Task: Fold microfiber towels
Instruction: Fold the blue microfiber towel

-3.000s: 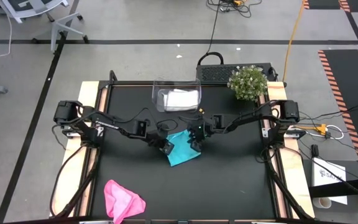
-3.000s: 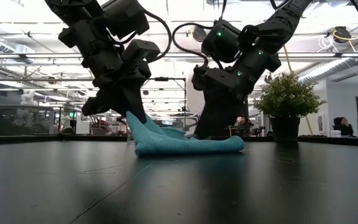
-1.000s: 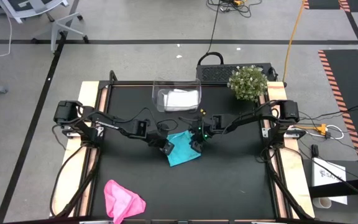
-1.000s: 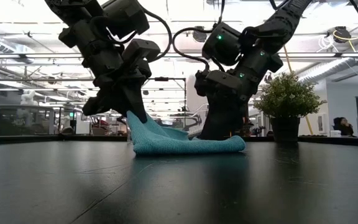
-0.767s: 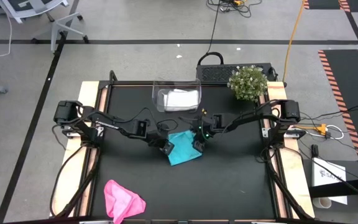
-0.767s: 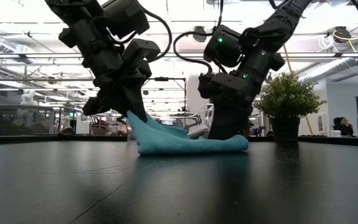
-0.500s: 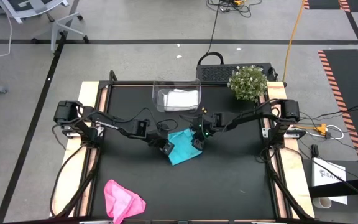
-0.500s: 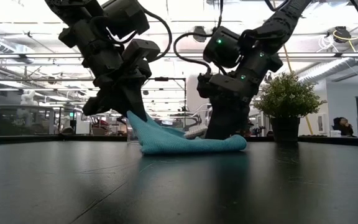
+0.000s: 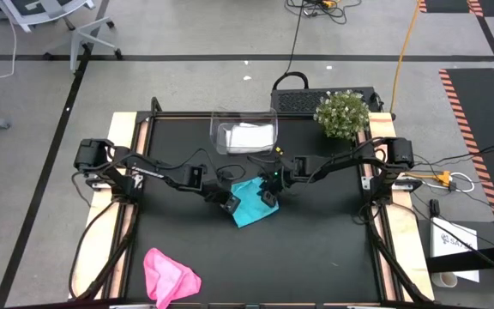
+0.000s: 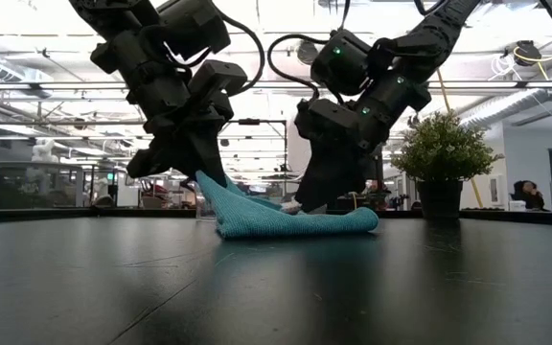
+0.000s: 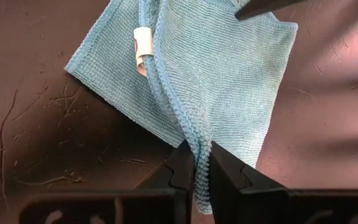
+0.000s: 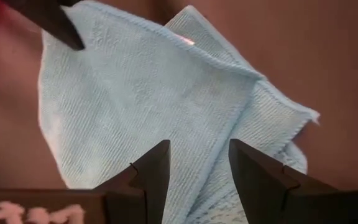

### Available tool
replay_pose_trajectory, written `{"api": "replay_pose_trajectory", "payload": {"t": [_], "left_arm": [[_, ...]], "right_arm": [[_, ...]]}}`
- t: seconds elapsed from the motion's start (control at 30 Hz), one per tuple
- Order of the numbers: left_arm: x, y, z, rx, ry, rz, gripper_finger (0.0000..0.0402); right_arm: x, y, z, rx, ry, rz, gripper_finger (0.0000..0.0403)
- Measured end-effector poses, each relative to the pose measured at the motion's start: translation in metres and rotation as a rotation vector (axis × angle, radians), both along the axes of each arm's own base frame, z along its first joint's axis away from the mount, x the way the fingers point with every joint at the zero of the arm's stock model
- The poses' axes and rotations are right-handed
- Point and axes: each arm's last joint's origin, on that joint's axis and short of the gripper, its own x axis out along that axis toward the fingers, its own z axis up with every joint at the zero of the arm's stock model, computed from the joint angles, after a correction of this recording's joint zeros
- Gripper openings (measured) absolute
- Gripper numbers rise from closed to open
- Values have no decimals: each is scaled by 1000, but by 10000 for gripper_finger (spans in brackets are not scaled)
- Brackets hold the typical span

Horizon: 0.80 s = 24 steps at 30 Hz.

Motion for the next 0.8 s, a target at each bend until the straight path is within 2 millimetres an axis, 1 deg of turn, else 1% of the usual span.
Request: {"api": "replay_pose_trajectory", "payload": {"t": [0.1,0.17,0.3,0.47,0.57,0.67,0.8], "left_arm": [[0,0,0,13,-2,-6,35],[0,1,0,55,-8,-19,35],[1,13,-1,155,-11,-26,35],[5,29,-11,173,-2,-20,35],[10,36,-22,161,3,-41,36],[17,43,-32,123,-39,-75,47],[21,50,-41,98,-60,-100,85]], "right_arm": [[0,-4,3,-7,-13,-25,155],[-1,-5,7,-8,-27,-27,155],[-1,-3,11,-6,-37,-24,155],[-2,-4,16,15,-51,-47,155],[-2,-3,18,13,-55,-47,155],[-3,-3,17,10,-49,-44,155],[-4,-3,16,8,-29,-45,155]]}}
